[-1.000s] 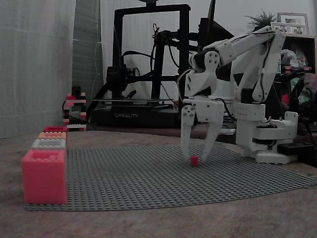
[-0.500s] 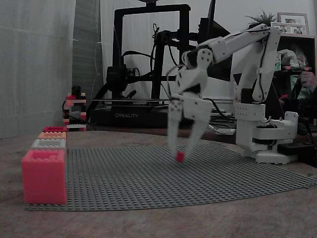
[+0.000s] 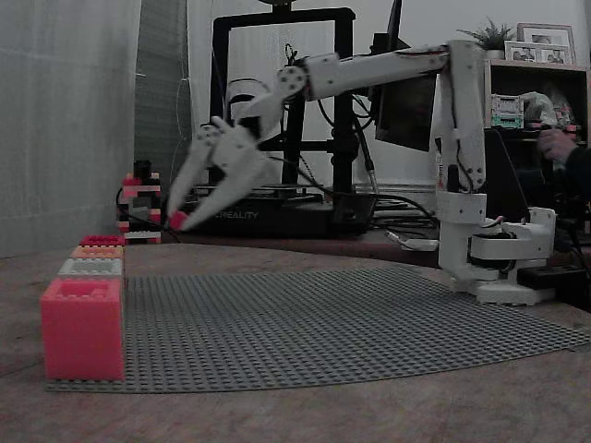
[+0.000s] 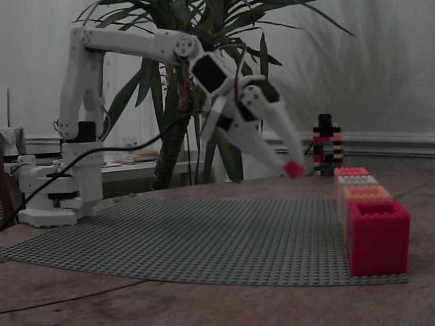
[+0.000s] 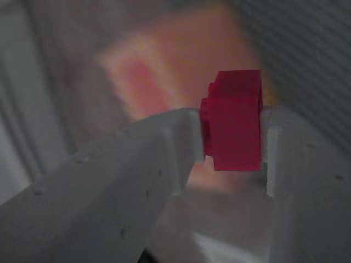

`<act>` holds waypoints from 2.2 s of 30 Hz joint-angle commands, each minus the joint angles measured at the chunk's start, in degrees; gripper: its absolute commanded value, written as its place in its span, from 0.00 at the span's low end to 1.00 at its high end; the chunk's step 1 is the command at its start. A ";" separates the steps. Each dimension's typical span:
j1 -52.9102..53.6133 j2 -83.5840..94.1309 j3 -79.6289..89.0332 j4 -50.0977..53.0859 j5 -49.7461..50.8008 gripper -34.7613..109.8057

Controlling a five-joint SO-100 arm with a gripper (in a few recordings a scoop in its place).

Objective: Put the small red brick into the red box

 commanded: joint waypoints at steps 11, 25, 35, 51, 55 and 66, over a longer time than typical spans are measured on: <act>8.44 -16.08 -22.59 -18.02 -5.71 0.24; 8.26 -23.91 -25.49 -26.37 -6.68 0.28; 8.00 -23.47 -24.87 -24.96 -5.71 0.34; -0.97 20.13 10.46 3.96 -14.68 0.24; -3.78 34.37 26.72 13.45 -16.35 0.24; -10.90 68.20 56.78 28.30 -11.16 0.24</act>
